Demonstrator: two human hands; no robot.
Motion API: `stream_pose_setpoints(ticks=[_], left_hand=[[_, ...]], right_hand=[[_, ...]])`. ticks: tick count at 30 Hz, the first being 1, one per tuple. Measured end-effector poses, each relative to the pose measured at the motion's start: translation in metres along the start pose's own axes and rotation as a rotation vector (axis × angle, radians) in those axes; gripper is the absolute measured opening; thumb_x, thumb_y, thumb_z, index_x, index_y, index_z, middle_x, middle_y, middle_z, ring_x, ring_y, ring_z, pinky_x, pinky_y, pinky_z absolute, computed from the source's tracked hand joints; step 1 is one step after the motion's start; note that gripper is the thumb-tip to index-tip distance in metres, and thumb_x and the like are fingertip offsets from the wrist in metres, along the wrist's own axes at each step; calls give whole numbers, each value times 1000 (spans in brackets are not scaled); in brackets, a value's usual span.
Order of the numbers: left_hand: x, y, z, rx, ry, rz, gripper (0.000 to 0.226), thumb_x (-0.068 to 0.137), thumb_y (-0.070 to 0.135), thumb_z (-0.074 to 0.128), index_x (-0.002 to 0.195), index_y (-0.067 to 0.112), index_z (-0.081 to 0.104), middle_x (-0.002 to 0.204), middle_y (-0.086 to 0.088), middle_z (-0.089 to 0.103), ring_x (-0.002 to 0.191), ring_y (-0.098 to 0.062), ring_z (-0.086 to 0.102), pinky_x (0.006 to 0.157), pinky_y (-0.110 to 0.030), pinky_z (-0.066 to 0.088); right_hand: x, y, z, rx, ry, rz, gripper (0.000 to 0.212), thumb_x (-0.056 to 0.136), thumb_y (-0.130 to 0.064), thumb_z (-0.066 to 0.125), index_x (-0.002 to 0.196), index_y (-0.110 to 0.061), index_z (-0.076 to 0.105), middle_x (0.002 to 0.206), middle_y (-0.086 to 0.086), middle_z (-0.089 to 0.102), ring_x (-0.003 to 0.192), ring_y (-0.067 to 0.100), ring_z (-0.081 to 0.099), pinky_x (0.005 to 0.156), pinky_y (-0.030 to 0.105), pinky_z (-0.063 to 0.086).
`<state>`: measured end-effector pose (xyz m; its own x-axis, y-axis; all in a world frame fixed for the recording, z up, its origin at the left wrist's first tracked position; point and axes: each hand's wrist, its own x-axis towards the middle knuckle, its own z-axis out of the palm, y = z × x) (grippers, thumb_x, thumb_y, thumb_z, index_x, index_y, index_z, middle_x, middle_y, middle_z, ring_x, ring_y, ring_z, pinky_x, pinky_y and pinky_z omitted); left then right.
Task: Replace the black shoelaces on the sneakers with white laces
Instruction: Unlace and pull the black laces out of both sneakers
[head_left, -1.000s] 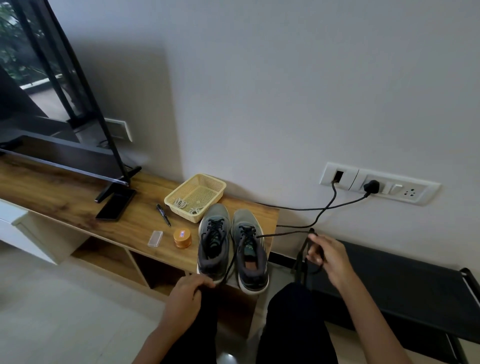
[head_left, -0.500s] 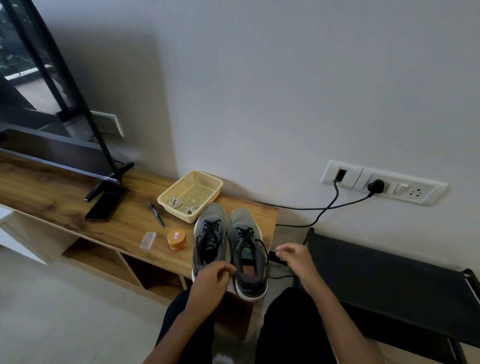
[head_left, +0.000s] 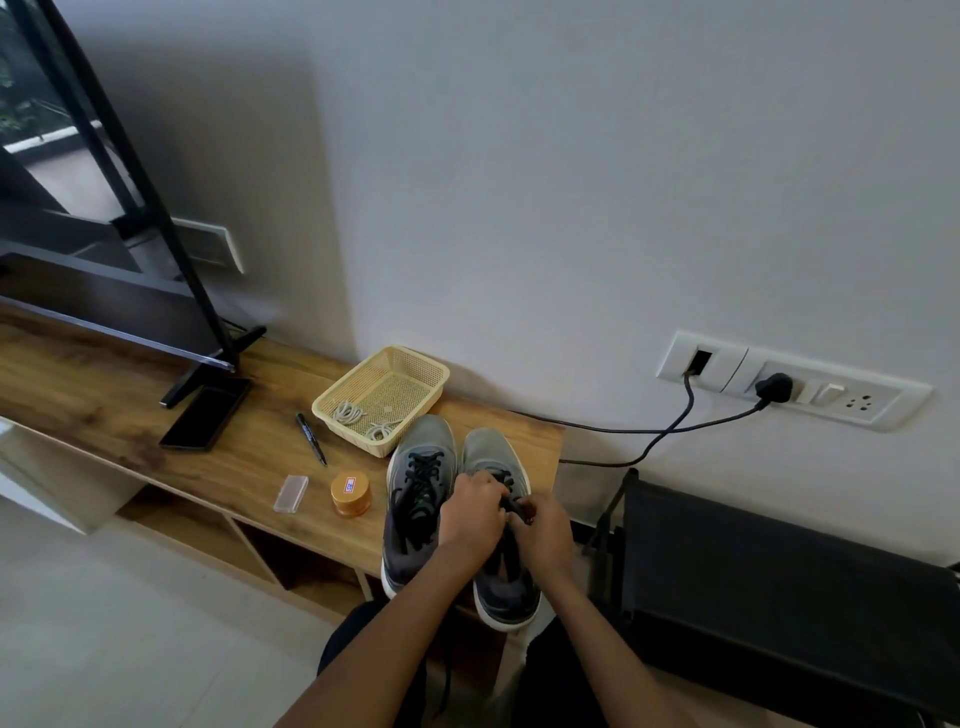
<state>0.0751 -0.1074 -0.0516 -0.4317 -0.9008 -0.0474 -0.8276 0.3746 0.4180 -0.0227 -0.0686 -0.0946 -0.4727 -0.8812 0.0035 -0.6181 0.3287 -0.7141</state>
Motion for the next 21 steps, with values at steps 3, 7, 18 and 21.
stream_pose_setpoints(ticks=[3,7,18,21], left_hand=[[1,-1,5,90,11,12,34,97,8,44,125,18,59,127,-1,50,118,-21,39,82,-31,49],[0,-5,12,115,7,14,37,98,7,42,130,20,56,126,-1,48,116,-22,39,82,-30,49],[9,10,23,143,29,-104,21,97,25,48,116,18,55,124,-3,44,112,-23,41,79,-29,44],[15,9,26,125,49,-130,17,98,24,46,112,17,53,121,-5,43,107,-24,44,73,-29,44]], right_hand=[[5,6,4,20,-34,2,6,89,-12,57,93,-7,59,97,8,56,91,24,53,69,28,39],[12,9,4,236,-74,203,12,93,-9,50,97,-4,60,92,7,59,90,25,57,69,26,38],[14,11,7,447,-60,342,14,92,-7,54,95,-2,67,90,12,65,88,26,60,73,28,44],[14,11,7,456,-33,341,14,92,-7,54,96,-5,67,88,7,63,85,21,58,71,25,42]])
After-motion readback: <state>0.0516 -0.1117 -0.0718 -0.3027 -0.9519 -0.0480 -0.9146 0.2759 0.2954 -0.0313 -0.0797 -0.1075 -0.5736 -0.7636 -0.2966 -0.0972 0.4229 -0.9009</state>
